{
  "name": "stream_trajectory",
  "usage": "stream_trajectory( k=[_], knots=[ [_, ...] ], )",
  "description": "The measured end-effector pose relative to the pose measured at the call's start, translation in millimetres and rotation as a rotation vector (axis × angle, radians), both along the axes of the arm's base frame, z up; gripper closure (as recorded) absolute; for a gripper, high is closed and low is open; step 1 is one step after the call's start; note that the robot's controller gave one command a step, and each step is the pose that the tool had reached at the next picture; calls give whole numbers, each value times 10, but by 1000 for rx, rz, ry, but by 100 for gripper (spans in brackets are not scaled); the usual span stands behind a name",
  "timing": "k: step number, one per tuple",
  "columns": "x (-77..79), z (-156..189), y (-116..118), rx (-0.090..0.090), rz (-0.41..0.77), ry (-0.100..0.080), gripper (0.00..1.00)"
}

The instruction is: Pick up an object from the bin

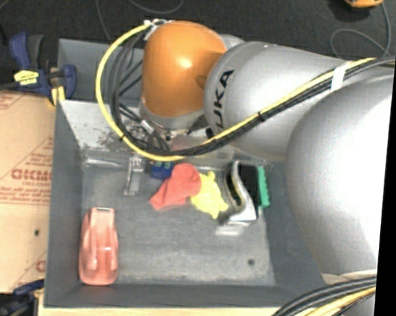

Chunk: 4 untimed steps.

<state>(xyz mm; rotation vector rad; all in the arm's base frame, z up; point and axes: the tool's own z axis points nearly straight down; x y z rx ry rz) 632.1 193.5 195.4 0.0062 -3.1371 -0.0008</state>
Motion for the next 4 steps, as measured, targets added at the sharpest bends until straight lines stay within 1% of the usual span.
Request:
stream_trajectory(
  k=[1, 2, 3, 4],
  knots=[
    [15, 54, -10, 1, -3, -8, 0],
    [-114, 428, -120, -1, -26, 4, 0],
    [-211, 459, -274, 4, 53, -25, 0],
    [-400, 166, -481, 0, 232, 5, 0]
  ],
)
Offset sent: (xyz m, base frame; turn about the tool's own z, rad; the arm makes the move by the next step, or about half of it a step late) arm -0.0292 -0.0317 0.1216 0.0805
